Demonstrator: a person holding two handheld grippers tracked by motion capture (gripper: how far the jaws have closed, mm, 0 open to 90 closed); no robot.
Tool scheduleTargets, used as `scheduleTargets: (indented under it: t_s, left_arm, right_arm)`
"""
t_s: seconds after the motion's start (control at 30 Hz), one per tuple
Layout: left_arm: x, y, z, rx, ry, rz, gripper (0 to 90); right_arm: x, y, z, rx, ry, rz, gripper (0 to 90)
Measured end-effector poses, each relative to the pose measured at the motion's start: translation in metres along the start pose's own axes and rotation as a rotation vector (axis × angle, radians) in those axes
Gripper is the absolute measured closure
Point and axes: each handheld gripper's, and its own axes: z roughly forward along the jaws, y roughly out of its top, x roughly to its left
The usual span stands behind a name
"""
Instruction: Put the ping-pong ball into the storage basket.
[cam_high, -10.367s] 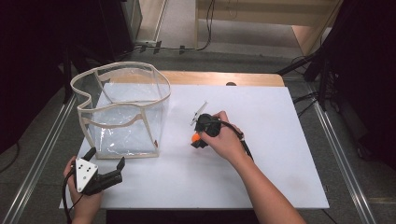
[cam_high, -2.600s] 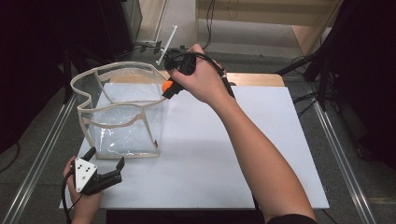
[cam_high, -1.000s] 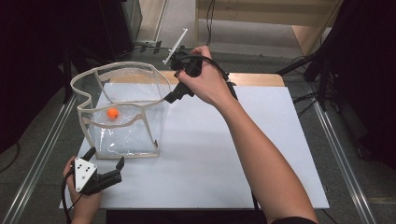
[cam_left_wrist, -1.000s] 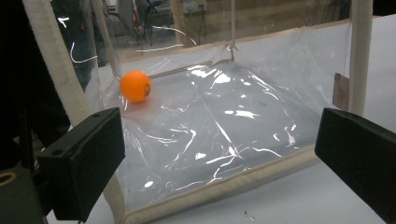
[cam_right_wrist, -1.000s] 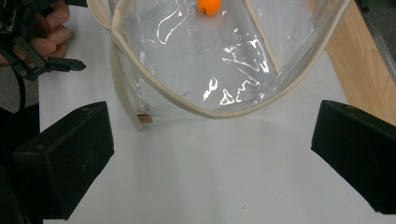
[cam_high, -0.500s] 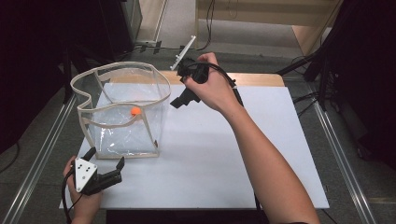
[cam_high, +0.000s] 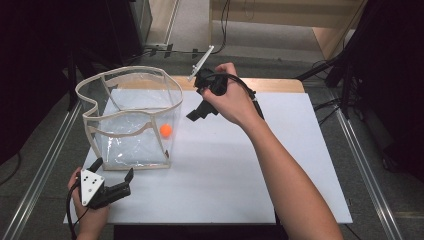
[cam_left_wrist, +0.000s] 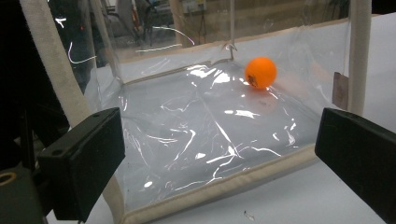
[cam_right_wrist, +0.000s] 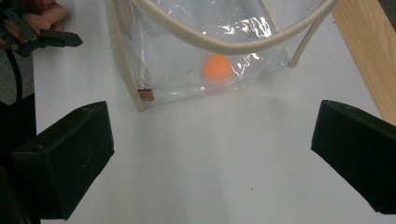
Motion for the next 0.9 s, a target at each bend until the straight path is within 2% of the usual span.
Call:
scheduleTargets:
  t_s: [0.9]
  left_arm:
    - [0.0,0.0,0.0,0.001,0.002,0.0,2.1]
  right_arm:
    - [0.003,-0.028,0.013,0.007,0.003,0.015,0.0]
